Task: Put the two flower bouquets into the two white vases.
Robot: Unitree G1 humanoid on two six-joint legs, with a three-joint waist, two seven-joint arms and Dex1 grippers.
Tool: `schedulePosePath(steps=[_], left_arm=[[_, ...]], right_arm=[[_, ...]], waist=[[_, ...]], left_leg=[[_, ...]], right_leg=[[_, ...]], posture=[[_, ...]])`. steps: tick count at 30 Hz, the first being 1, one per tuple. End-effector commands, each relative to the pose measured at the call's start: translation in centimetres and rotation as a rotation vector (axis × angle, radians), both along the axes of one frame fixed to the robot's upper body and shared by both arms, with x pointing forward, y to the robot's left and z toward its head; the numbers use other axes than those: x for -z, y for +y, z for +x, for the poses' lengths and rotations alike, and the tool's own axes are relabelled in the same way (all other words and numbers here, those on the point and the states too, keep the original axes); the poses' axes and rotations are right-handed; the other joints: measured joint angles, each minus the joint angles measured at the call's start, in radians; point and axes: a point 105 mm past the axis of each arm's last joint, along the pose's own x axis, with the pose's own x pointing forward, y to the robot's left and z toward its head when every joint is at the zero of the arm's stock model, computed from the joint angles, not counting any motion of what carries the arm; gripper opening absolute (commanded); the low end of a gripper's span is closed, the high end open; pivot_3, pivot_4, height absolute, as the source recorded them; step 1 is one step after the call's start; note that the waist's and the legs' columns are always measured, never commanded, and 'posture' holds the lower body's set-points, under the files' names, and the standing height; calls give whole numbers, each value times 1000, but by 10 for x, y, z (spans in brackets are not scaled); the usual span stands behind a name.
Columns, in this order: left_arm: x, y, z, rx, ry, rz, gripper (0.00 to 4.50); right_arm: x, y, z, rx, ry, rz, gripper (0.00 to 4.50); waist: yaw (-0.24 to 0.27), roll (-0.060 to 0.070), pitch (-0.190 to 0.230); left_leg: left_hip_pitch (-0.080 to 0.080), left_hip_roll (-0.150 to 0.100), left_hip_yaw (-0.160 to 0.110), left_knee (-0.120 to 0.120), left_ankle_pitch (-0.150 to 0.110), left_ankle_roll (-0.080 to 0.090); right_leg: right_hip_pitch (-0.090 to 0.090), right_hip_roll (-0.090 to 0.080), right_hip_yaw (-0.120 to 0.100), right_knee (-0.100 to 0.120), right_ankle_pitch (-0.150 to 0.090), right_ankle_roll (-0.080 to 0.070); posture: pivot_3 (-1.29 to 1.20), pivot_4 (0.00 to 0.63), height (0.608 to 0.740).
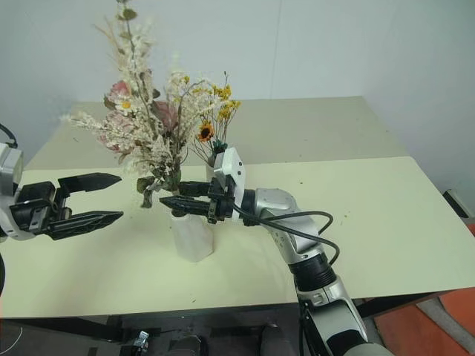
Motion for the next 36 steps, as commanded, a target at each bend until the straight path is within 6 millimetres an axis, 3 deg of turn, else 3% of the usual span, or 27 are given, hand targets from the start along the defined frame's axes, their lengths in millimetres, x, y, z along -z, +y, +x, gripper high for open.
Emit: schedulePosePath(steps=[1, 5, 6, 14, 29, 36], left_arm=[[-9, -1, -1, 12, -44, 15, 4500], [-9, -3, 2, 21, -43, 13, 4500], [-8, -4, 3, 25, -43, 12, 4500], [-4, -9, 9, 57, -35, -2, 4500], [4, -12, 5, 72, -15, -27, 4500], [7, -4, 2, 36, -19, -25, 4500]], right_arm=[[-12, -8, -7, -25, -69, 30, 2918], [-11, -22, -10, -44, -106, -21, 4320], [-10, -26, -11, -47, -114, -40, 4489], [-2, -64, -3, 21, -137, -152, 4489], [16, -167, 14, 337, -79, -315, 4489], [10, -201, 13, 459, -79, -325, 4489]], waist=[[0, 0, 0], [1, 0, 0], [1, 0, 0], [0, 0, 0], [2, -1, 0], [2, -1, 0]], left_leg=[[0, 0, 0, 0, 0, 0], [0, 0, 0, 0, 0, 0], [0, 0, 0, 0, 0, 0], [0, 0, 0, 0, 0, 0], [0, 0, 0, 1, 0, 0], [0, 0, 0, 1, 0, 0]], right_leg=[[0, 0, 0, 0, 0, 0], [0, 0, 0, 0, 0, 0], [0, 0, 0, 0, 0, 0], [1, 0, 0, 0, 0, 0], [1, 0, 0, 0, -2, 4], [1, 0, 0, 0, -2, 4]], posture=[[0, 150, 740], [0, 150, 740], [0, 150, 740], [0, 150, 740], [0, 150, 740], [0, 150, 740]])
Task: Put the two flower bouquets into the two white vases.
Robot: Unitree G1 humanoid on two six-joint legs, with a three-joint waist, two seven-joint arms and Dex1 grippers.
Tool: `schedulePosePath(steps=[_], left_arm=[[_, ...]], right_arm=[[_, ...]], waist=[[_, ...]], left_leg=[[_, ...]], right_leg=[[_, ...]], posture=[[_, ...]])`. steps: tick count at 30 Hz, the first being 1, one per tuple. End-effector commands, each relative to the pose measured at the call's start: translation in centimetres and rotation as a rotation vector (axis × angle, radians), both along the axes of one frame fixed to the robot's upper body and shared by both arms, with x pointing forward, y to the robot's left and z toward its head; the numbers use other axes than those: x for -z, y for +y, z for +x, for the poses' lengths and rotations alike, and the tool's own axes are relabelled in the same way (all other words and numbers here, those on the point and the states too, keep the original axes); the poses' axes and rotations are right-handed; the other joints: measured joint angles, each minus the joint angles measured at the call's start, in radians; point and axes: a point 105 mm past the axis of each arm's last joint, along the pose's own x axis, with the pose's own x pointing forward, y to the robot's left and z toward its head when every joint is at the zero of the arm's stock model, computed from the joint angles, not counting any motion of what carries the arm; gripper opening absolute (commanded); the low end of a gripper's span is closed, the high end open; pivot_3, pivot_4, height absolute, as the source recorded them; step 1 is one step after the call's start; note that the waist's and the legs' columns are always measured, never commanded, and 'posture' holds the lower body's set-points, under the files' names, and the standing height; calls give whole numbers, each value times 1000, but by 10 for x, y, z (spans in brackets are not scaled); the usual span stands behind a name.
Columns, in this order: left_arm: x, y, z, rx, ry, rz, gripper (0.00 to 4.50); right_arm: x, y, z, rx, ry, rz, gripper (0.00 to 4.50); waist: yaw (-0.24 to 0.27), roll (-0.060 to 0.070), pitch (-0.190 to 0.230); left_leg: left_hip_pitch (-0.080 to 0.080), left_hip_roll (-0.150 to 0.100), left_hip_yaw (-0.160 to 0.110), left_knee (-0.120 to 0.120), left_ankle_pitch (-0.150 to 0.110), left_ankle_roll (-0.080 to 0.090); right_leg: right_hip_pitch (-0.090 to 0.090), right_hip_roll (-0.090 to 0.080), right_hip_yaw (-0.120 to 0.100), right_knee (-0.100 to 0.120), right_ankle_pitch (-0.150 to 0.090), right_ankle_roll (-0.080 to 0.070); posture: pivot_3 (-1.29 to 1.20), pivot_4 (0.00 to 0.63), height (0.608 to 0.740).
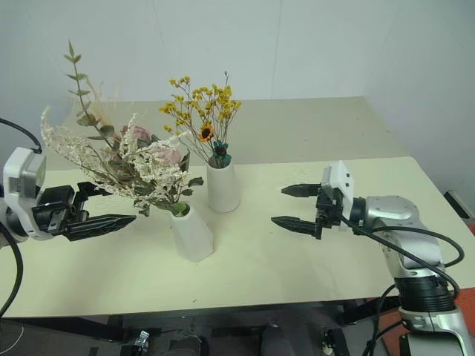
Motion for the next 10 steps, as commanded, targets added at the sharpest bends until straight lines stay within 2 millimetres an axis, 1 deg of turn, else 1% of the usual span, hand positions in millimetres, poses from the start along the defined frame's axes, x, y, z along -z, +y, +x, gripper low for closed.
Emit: schedulePosePath(steps=[1, 5, 10], left_arm=[[-11, 6, -6, -24, -75, 3, 4500], [-13, 14, -7, -66, -98, 5, 4500], [-12, 12, -11, -67, -95, -5, 4500]], right_arm=[[-20, -17, -3, 53, -81, 12, 4489], [-27, -27, -2, 105, -107, 22, 4489], [-30, -32, -5, 117, -120, 20, 4489]], waist=[[1, 0, 0], [1, 0, 0], [1, 0, 0]], left_leg=[[0, 0, 0, 0, 0, 0], [0, 0, 0, 0, 0, 0], [1, 0, 0, 0, 0, 0]], right_leg=[[0, 0, 0, 0, 0, 0], [1, 0, 0, 0, 0, 0], [1, 0, 0, 0, -1, 1]], posture=[[0, 150, 740], [0, 150, 740], [0, 150, 740]])
